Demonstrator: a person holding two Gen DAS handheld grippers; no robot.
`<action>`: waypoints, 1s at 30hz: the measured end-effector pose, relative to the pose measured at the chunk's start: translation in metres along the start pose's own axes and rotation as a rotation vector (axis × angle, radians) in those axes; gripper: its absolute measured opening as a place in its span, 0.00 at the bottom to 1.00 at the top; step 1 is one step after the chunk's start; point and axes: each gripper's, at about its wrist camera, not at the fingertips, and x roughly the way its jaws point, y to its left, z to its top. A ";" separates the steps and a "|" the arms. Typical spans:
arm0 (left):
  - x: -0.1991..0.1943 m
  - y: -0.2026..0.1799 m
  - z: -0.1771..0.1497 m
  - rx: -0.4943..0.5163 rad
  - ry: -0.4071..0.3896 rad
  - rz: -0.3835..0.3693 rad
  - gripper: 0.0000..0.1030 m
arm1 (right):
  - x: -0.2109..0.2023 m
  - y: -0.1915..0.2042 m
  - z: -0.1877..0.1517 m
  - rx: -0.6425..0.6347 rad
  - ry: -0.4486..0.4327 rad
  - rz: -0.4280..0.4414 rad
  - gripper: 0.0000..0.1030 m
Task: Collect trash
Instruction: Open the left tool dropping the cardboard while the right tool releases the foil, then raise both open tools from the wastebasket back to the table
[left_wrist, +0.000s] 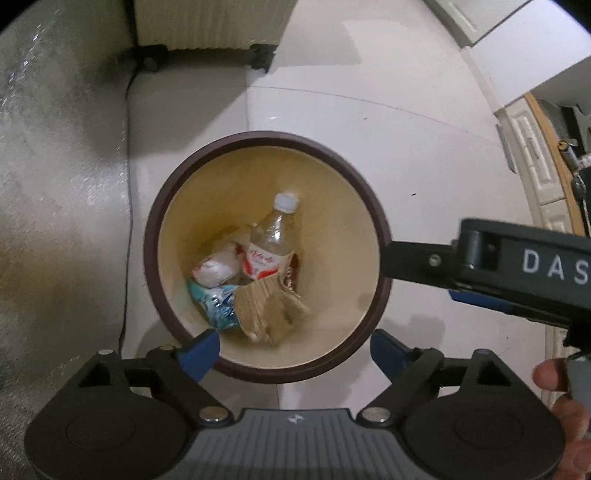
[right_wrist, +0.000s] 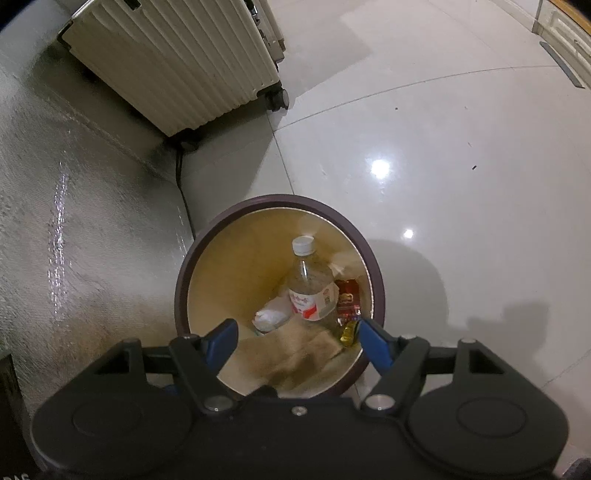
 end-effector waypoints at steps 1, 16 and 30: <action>-0.001 0.001 0.000 -0.005 0.002 0.007 0.89 | 0.001 0.000 -0.001 -0.004 0.005 -0.003 0.71; -0.026 0.023 -0.009 -0.033 0.015 0.152 0.94 | 0.000 -0.001 -0.009 -0.091 0.047 -0.023 0.72; -0.068 0.035 -0.016 -0.061 -0.028 0.242 1.00 | -0.027 -0.005 -0.021 -0.146 -0.011 -0.037 0.84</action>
